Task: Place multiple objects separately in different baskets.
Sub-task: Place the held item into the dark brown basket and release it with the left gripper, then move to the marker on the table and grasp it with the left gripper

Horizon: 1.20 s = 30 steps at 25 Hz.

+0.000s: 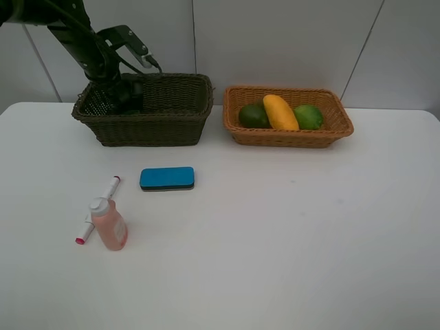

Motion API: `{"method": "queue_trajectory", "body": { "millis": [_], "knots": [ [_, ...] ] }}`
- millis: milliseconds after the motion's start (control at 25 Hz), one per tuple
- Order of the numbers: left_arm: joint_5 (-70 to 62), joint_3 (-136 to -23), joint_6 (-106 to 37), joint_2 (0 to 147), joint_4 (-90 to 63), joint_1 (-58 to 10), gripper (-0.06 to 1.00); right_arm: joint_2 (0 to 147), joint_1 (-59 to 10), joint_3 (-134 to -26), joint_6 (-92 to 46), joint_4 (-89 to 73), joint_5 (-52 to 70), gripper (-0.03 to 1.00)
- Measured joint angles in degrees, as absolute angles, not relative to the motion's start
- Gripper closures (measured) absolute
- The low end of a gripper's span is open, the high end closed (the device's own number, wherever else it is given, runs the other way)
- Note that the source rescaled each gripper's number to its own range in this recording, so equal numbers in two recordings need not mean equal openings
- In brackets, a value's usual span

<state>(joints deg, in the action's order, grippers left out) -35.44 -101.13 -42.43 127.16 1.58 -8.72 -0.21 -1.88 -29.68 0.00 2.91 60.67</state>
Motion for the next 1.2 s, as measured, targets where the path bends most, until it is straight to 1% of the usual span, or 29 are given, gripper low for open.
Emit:
{"method": "queue_trajectory", "body": {
  "millis": [80,200,520,800,920,1080,1200],
  "knots": [
    [-35.39,-101.13,-42.43,127.16,1.58,-8.72,-0.03,-0.21,-1.88,-29.68,0.0,2.91,60.67,-0.02],
    [-35.39,-101.13,-42.43,127.16,1.58,-8.72,-0.05,-0.21,-1.88,-29.68,0.0,2.91,60.67,-0.02],
    [-35.74,-101.13,-42.43,127.16,1.46,-8.66,-0.05,-0.21,-1.88,-29.68,0.0,2.91,60.67,-0.02],
    [-39.86,-101.13,-41.88,123.95,1.46,-8.66,-0.05,-0.21,-1.88,-29.68,0.0,2.91,60.67,-0.02],
    [-43.11,-101.16,-38.48,120.57,1.46,-8.66,-0.05,-0.21,-1.88,-29.68,0.0,2.91,60.67,-0.02],
    [-49.06,-100.89,-29.09,116.49,1.46,-8.66,-0.05,-0.21,-1.88,-29.68,0.0,2.91,60.67,-0.02],
    [-51.04,-97.49,-22.88,112.65,1.51,-8.66,-0.05,-0.21,-1.88,-29.68,0.0,2.91,60.67,-0.02]
  ]
}}
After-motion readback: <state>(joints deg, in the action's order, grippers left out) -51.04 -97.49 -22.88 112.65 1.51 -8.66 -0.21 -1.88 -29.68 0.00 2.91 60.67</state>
